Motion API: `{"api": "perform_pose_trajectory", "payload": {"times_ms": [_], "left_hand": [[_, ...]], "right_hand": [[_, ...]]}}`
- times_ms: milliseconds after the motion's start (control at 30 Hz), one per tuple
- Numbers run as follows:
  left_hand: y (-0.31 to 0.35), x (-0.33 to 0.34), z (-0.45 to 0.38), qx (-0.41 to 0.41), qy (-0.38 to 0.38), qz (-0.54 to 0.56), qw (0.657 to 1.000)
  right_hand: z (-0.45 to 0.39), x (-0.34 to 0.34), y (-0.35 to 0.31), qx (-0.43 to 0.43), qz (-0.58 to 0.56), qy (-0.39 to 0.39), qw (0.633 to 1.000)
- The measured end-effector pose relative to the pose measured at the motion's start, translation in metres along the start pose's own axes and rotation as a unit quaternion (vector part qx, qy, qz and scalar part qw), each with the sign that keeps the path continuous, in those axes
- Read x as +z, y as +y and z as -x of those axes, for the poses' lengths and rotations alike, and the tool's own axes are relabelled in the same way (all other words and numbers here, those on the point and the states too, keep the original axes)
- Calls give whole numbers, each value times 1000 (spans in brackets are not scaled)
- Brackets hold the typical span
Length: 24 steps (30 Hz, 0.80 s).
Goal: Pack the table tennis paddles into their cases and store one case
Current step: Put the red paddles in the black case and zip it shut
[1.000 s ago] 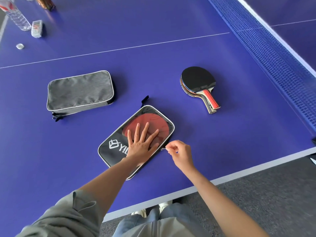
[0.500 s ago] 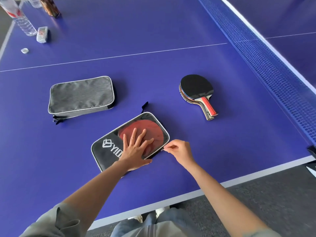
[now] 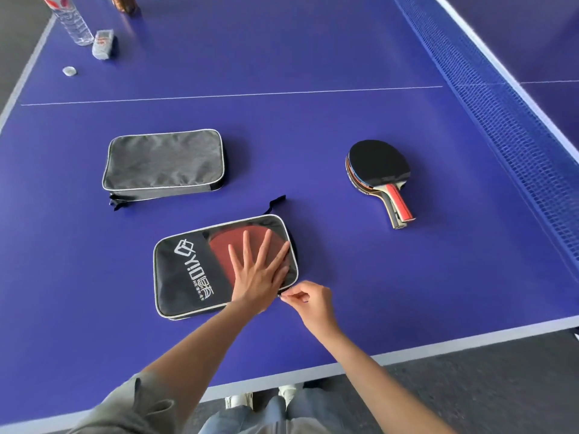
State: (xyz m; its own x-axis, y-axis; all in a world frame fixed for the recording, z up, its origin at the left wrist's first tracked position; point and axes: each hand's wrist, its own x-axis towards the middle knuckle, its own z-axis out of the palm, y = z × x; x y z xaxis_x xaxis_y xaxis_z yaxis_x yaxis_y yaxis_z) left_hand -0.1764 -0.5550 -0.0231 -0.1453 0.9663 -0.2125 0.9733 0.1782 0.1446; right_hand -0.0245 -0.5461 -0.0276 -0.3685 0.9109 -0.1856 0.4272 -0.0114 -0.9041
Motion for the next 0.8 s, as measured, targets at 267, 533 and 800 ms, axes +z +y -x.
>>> {"api": "perform_pose_trajectory", "payload": {"times_ms": [267,533,800], "left_hand": [[-4,14,2,15,52,-16,998],[-14,13,12,43,26,-41,998],[-24,9,25,78,-6,-20,997]], "right_hand": [[-24,-38,9,9,50,10,999],[-61,-41,1,19,25,7,999],[-87,-31,-10,4,16,38,999]]}}
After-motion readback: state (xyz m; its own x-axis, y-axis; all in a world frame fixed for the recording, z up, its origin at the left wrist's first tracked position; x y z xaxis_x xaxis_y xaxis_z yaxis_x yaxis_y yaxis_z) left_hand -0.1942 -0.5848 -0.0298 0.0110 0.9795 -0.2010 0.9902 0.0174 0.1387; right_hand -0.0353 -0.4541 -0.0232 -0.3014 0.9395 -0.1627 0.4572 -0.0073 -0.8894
